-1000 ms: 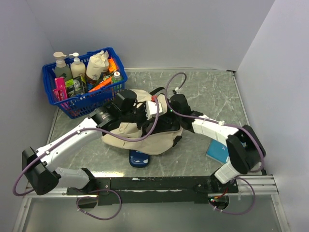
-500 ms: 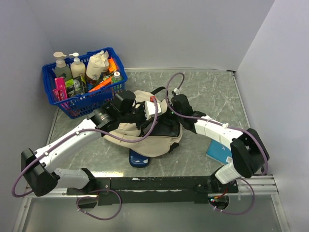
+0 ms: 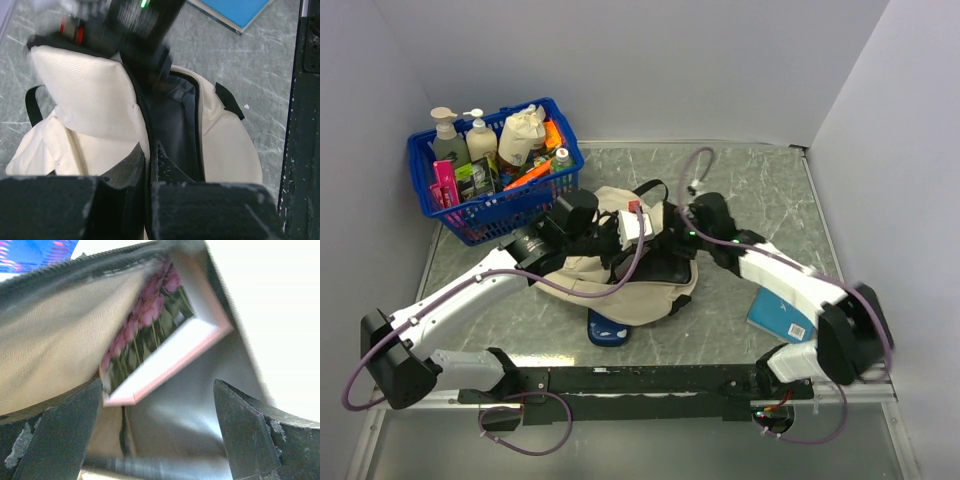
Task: Pack the student bag
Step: Place the book in the student bag, then pick up the book from the center of the board.
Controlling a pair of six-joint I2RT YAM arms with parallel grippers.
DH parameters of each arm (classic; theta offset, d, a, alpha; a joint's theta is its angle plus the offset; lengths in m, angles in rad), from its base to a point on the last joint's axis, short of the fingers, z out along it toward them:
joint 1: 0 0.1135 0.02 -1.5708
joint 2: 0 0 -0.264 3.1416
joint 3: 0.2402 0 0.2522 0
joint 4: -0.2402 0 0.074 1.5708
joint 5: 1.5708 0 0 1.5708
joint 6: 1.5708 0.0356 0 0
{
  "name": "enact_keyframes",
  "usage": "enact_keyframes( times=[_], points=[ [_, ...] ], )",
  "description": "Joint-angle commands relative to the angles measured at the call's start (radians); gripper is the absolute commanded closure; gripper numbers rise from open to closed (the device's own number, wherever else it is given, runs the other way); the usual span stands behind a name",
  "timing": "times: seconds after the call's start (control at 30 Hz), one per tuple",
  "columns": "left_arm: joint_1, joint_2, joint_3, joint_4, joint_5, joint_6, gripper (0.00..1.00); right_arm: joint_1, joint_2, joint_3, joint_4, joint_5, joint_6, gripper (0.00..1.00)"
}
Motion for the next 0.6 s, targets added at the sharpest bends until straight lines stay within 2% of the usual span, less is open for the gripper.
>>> enact_keyframes(
  times=[0.0,0.03,0.07,0.13,0.17,0.23,0.27,0.43,0.57],
  points=[
    [-0.004,-0.057,-0.025,0.069,0.028,-0.011,0.99,-0.145,-0.236,-0.032,-0.082,-0.008,-0.056,0.00],
    [-0.004,-0.059,-0.028,0.066,0.028,-0.011,0.99,-0.176,-0.280,-0.036,-0.118,0.001,-0.057,0.00],
    [-0.002,-0.060,-0.028,0.063,0.023,-0.011,0.99,-0.215,-0.299,-0.036,-0.225,0.041,-0.057,0.00],
    [-0.001,-0.060,-0.022,0.048,0.019,-0.008,0.99,-0.362,-0.330,-0.028,-0.339,0.082,-0.064,0.00],
    [0.002,-0.062,-0.019,0.044,0.016,-0.010,0.99,-0.426,-0.330,-0.025,-0.460,0.122,-0.074,0.00],
    [0.004,-0.063,-0.020,0.031,0.019,-0.010,0.99,-0.550,-0.322,0.000,-0.592,0.238,-0.088,0.00],
    [0.006,-0.065,-0.020,0.029,0.019,-0.007,0.99,-0.586,-0.325,0.003,-0.675,0.386,-0.056,0.00],
    [0.004,-0.060,0.001,-0.005,0.020,-0.003,0.99,-0.745,-0.393,-0.059,-0.742,0.572,0.035,0.00],
    [0.004,-0.040,0.029,-0.052,0.020,-0.003,0.99,-0.795,-0.376,-0.077,-0.784,0.746,0.090,0.00]
  ],
)
